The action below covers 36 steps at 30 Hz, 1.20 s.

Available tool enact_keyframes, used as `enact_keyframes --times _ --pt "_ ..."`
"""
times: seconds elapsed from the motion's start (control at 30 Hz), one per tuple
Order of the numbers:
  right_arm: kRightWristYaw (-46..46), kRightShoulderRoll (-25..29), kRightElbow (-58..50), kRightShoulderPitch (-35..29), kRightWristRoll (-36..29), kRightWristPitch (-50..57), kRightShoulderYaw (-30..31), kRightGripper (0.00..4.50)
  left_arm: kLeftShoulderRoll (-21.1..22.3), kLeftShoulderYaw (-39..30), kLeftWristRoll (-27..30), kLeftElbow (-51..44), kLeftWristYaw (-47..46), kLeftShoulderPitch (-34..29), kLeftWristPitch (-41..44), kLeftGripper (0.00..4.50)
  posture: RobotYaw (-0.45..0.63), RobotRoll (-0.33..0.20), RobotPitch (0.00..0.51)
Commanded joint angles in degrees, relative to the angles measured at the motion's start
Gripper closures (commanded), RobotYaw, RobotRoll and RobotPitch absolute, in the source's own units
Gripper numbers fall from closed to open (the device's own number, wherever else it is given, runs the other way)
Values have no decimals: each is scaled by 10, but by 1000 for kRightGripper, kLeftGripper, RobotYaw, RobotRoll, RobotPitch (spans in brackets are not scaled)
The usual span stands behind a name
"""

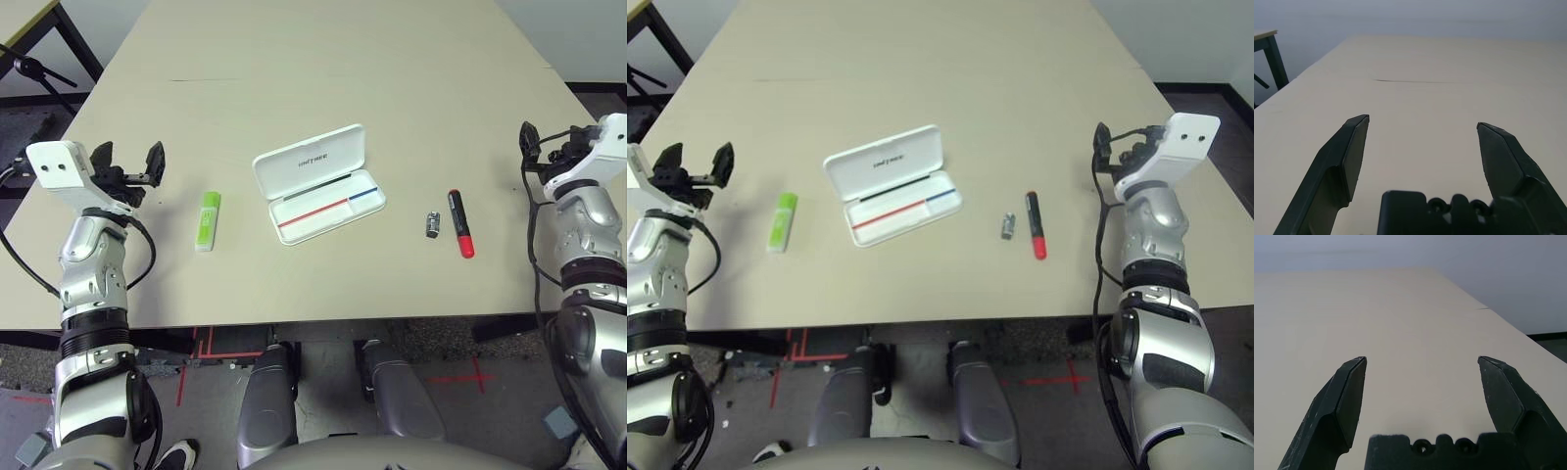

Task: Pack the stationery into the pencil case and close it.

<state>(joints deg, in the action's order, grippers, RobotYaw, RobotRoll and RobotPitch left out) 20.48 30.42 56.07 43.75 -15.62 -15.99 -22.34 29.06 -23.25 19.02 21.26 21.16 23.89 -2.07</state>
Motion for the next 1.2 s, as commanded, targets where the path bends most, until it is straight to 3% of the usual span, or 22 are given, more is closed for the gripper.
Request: enact_keyframes --times 0.03,0.43,1.0,1.2 --pt "10 1 10 9 4 6 8 0 -2 5 3 -7 5 -4 10 48 -64 0 196" --pt "144 28 -80 -19 0 111 56 0 13 15 37 -107 65 -53 95 48 -68 0 182" --pt "383 86 -348 -143 -34 313 146 0 70 69 198 -385 213 -138 315 48 -80 0 172" --pt "423 100 -414 -169 -45 362 167 0 91 102 215 -435 227 -141 367 48 -82 0 168"
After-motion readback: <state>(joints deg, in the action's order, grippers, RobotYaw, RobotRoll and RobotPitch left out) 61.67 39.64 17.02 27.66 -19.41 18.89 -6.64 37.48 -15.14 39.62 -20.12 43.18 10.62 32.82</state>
